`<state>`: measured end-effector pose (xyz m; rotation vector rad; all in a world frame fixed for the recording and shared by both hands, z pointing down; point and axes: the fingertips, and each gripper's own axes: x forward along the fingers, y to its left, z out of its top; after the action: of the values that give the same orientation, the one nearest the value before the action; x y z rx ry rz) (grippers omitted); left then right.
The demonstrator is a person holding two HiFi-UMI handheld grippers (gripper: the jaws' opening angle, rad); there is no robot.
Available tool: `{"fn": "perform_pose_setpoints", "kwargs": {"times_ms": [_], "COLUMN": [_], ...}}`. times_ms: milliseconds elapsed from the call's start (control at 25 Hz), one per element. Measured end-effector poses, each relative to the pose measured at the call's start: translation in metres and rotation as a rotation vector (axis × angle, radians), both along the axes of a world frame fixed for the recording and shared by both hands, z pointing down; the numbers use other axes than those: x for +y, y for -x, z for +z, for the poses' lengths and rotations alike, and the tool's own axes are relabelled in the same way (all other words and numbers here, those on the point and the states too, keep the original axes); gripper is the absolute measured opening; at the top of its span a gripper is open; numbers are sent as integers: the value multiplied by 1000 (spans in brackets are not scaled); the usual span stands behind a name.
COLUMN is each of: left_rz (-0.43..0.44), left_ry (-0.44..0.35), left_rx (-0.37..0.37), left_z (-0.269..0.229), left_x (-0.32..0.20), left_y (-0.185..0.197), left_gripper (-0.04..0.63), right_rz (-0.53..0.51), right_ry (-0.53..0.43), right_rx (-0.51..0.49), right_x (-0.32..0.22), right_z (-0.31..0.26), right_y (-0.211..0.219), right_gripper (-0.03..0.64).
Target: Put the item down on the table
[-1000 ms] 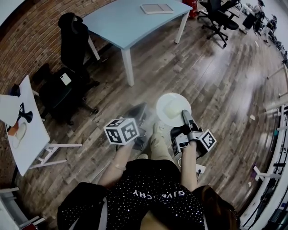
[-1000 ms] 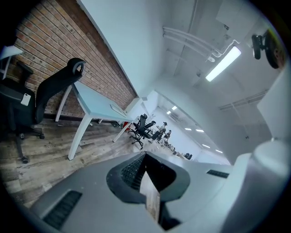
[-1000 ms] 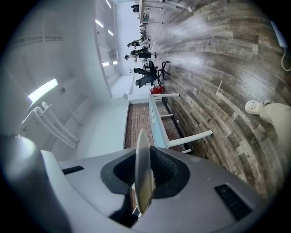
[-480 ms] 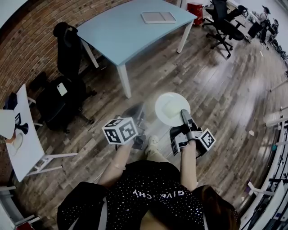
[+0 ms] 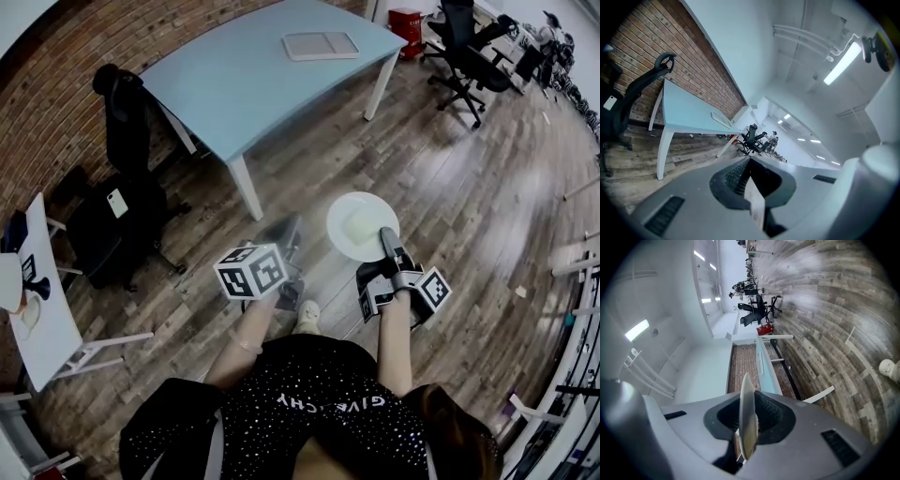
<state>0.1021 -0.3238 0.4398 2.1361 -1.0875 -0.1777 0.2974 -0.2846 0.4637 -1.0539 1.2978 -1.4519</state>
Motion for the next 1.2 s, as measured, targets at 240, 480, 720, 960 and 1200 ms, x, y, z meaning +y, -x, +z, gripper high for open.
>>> {"fn": "perform_pose_setpoints", "kwargs": {"times_ms": [240, 480, 720, 960, 1200], "left_rz": [-7, -21, -32, -8, 4], "left_ry": [-4, -21, -18, -5, 4], "left_rx": [3, -15, -16, -25, -15], "left_z": [8, 7, 17, 10, 16], "left_x": [-31, -47, -55, -109, -174], "left_y": [-23, -25, -28, -46, -53], "left_gripper": [11, 11, 11, 11, 11], "right_rz": [-29, -13, -18, -12, -10], "right_ry": [-10, -28, -22, -19, -6], "right_rx": [-12, -21, -31, -39, -38], "right_x": [-33, -49, -54, -106, -166], "right_z": [6, 6, 18, 9, 16], "right_y": [-17, -31, -34, -44, -46], "right_gripper": [49, 49, 49, 49, 49]}}
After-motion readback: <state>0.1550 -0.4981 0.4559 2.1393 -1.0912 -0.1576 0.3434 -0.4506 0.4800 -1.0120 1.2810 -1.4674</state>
